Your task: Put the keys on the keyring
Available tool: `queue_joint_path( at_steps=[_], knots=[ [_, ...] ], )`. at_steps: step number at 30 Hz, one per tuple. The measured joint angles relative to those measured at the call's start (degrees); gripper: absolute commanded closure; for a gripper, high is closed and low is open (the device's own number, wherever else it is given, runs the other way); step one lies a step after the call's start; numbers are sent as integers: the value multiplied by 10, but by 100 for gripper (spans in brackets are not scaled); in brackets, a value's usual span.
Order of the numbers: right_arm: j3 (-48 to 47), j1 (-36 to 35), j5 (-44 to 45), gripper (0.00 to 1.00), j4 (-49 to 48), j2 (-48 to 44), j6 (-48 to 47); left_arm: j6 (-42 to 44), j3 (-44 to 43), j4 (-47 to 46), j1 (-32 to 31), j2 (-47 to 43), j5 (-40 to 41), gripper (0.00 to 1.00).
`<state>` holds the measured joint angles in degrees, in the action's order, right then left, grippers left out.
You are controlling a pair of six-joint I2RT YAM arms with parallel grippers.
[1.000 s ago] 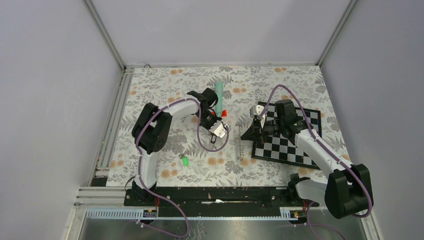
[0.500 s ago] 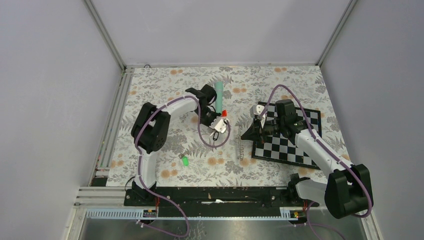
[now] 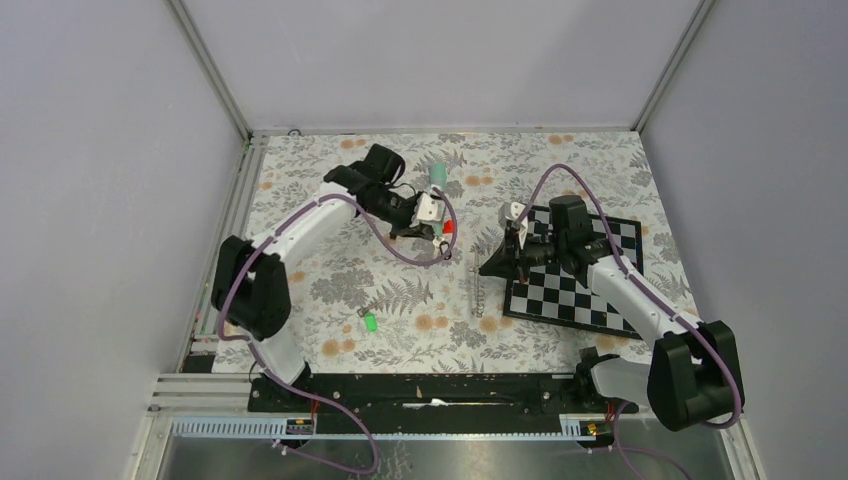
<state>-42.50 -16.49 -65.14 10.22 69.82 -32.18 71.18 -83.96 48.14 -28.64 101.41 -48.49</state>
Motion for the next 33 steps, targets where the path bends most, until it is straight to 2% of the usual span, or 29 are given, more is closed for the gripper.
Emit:
queue_joint_path(
  at_steps=[5,12,25,33],
  knots=[
    [0,-10,12,100,-29,15,38,-144,17,-59,-6,-75,-20,100],
    [-10,-25,33,100,-62,34,85,-232,30,-82,-43,-132,10,100],
    [-17,-30,63,100,-90,67,136,-247,49,-9,-90,-153,140,100],
    [-20,-30,75,100,-95,81,141,-252,87,-16,-120,-154,193,100]
  ],
)
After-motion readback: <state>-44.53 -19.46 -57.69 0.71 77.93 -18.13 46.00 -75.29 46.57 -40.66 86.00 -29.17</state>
